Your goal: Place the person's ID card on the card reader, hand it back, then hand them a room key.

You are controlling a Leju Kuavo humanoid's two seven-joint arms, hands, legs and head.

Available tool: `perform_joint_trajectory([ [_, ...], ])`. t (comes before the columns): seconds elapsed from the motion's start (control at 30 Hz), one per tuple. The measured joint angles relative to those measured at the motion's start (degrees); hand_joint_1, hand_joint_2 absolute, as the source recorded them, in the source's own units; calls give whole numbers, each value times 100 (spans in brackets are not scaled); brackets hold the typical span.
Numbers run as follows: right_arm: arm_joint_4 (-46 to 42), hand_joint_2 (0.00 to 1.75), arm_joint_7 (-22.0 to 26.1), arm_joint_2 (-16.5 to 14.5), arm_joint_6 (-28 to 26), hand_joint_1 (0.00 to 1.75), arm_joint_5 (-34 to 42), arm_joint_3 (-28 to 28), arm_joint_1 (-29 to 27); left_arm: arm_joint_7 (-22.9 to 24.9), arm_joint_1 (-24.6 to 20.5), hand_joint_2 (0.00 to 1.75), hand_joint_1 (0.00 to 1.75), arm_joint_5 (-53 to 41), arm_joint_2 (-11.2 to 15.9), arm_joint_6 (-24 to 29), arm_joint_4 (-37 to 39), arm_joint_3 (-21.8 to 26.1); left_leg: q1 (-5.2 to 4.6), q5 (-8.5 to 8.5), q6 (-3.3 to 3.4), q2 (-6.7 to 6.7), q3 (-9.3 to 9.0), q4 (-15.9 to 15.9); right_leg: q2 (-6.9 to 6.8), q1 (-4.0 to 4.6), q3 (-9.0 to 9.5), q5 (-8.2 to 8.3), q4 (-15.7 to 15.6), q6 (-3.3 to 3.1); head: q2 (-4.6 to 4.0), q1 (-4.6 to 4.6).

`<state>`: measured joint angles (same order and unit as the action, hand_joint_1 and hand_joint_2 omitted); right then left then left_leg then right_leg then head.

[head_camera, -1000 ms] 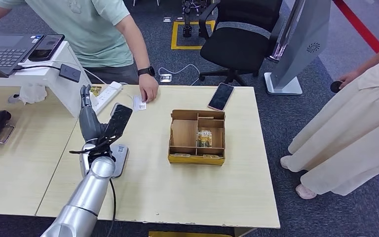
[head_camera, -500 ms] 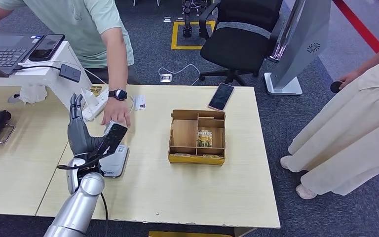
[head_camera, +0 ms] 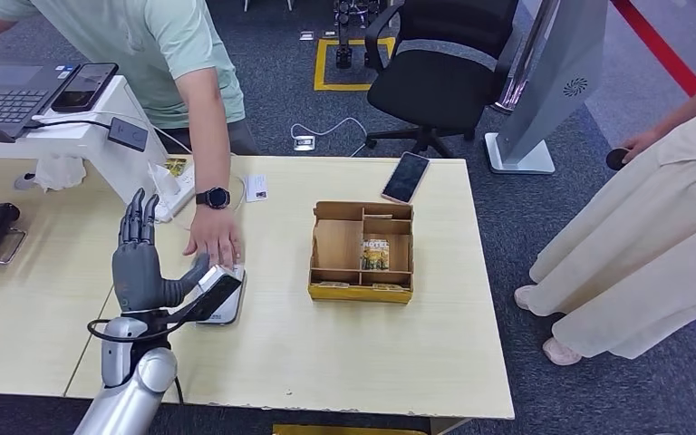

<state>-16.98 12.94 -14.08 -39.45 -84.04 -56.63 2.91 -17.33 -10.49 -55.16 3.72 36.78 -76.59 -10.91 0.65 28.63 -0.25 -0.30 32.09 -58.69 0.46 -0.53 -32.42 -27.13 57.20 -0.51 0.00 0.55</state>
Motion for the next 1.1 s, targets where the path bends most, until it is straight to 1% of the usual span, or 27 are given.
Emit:
perform_joint_trajectory([
  [0.1,4,0,19,9,0,0,6,-1,0,-4,251,175,0,-276,122,19,-101,-73,0,0,1,0,0,1,0,0,0,-1,0,0,0,-1],
  [0.27,10,0,37,20,1,0,83,-4,-1,55,599,175,0,-613,247,28,-193,-200,-1,0,1,0,0,0,0,0,0,-1,0,1,0,0],
  [0.5,18,0,64,27,2,0,93,-8,1,143,808,175,0,-821,347,-48,-254,-369,-1,0,1,-1,0,0,-1,0,0,-1,0,1,0,-1],
  [0.77,57,0,87,57,0,0,80,-9,15,173,973,175,0,-864,534,-644,-346,-744,0,0,1,-1,0,1,-2,0,0,-1,0,1,0,-1],
  [0.9,66,0,87,69,1,0,67,-9,27,303,951,175,0,-1031,696,-1047,-421,-978,0,0,1,-1,-1,0,-2,0,0,0,0,1,0,-1],
  [1.1,96,0,85,88,1,0,64,-9,49,361,832,175,0,-1086,919,-1469,-501,-1247,0,0,1,-2,-1,0,-2,0,0,0,0,1,0,-1],
])
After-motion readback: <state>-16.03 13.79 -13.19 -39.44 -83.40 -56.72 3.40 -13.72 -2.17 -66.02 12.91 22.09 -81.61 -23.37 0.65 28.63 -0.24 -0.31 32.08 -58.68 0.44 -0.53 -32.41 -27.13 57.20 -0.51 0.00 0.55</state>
